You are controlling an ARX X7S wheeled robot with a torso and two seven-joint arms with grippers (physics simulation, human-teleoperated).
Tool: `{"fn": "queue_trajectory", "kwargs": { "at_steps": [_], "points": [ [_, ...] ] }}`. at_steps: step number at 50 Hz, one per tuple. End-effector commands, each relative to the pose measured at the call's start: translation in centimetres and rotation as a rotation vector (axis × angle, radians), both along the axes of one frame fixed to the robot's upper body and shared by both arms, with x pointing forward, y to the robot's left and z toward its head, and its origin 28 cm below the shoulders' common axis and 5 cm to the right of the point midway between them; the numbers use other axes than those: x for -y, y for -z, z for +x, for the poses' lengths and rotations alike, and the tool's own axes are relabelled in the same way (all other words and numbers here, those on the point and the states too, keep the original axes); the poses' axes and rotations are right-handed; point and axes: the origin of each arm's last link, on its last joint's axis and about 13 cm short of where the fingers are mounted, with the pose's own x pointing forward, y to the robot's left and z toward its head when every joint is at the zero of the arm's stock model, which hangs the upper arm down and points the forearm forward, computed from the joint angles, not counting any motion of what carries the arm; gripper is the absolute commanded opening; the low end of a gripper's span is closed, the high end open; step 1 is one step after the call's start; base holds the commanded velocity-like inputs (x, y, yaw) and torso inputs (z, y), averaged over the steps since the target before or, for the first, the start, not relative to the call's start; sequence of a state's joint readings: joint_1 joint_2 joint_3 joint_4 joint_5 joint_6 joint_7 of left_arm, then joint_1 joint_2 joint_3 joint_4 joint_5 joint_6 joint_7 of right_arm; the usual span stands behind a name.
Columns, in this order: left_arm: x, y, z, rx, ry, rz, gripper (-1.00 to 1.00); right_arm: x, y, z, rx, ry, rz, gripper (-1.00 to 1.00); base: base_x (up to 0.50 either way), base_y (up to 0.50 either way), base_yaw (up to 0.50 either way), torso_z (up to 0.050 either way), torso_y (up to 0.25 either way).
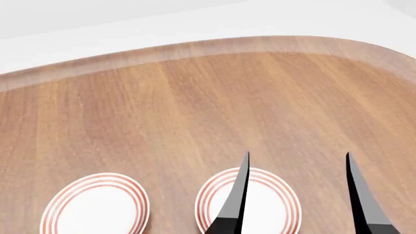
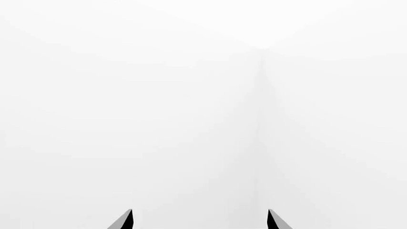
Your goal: Put the white mug on the left plate.
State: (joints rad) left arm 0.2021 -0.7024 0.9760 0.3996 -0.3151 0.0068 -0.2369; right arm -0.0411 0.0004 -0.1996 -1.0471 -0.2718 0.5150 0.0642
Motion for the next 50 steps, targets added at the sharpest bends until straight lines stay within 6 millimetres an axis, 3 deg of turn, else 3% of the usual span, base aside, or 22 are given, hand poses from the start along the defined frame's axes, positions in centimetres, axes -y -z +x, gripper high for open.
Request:
{"fn": "queue_trajectory", "kwargs": {
  "at_steps": [1,23,26,33,35,36,37,39,41,50],
  "points": [
    [0.0,0.5,0.4,-0.027,-0.035,0.027,1.00,0.0,0.0,0.0,0.001,-0.001,-0.001,1.00,0.00,0.00,0.00,0.000,0.000],
    [0.0,1.1,2.2,0.029,-0.016,0.140,1.00,0.1,0.0,0.0,-0.002,0.009,-0.003,1.00,0.00,0.00,0.00,0.000,0.000],
    [-0.1,0.2,2.3,0.030,-0.014,0.147,1.00,0.0,0.0,0.0,-0.002,0.009,-0.004,1.00,0.00,0.00,0.00,0.000,0.000],
    [-0.2,0.3,2.7,0.035,-0.012,0.158,1.00,0.0,0.0,0.0,-0.003,0.008,-0.006,1.00,0.00,0.00,0.00,0.000,0.000],
    [-0.2,1.5,2.7,0.038,-0.010,0.161,1.00,0.0,0.0,0.0,-0.002,0.008,-0.006,1.00,0.00,0.00,0.00,0.000,0.000],
    [-0.2,1.5,2.7,0.040,-0.009,0.162,1.00,0.0,0.0,0.0,-0.003,0.008,-0.006,1.00,0.00,0.00,0.00,0.000,0.000],
    [-0.2,0.3,2.7,0.040,-0.008,0.163,1.00,0.0,0.0,0.0,-0.002,0.008,-0.007,1.00,0.00,0.00,0.00,0.000,0.000],
    [-0.2,1.4,2.8,0.040,-0.006,0.164,1.00,0.0,0.0,0.0,-0.002,0.008,-0.006,1.00,0.00,0.00,0.00,0.000,0.000],
    [-0.1,0.6,2.9,0.039,-0.003,0.165,1.00,0.0,0.0,0.0,-0.001,0.008,-0.007,1.00,0.00,0.00,0.00,0.000,0.000],
    [0.2,1.0,2.8,0.029,0.013,0.166,1.00,0.0,0.0,-0.1,0.001,0.009,-0.009,1.00,0.00,0.00,0.00,0.000,0.000]
  ]
}}
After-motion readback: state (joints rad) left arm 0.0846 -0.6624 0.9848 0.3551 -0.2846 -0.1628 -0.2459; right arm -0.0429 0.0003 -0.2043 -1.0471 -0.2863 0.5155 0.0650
